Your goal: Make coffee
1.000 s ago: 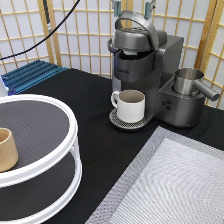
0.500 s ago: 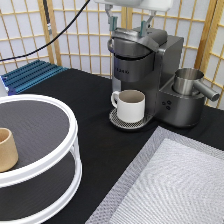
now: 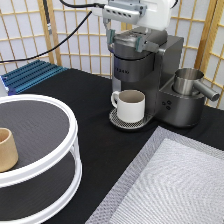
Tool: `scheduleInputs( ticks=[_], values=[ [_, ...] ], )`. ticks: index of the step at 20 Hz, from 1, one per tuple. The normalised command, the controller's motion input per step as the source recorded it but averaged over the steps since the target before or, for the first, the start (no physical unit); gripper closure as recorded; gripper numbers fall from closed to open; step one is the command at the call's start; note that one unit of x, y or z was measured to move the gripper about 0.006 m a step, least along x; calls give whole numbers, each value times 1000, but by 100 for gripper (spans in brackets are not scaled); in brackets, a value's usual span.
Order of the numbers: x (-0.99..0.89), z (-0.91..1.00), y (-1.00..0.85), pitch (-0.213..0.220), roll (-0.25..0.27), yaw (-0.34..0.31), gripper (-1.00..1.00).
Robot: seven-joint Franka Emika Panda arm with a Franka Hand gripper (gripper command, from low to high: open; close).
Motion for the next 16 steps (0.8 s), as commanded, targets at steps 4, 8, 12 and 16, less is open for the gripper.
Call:
scheduleInputs(
  ticks=[4,8,12,16],
  values=[
    [291,-504,199,139,-29,71,-100],
    [139,-728,23,113,-5,77,-100],
    [162,-916,0,82,-2,83,-100],
    [167,-758,-90,97,10,97,-100]
  ],
)
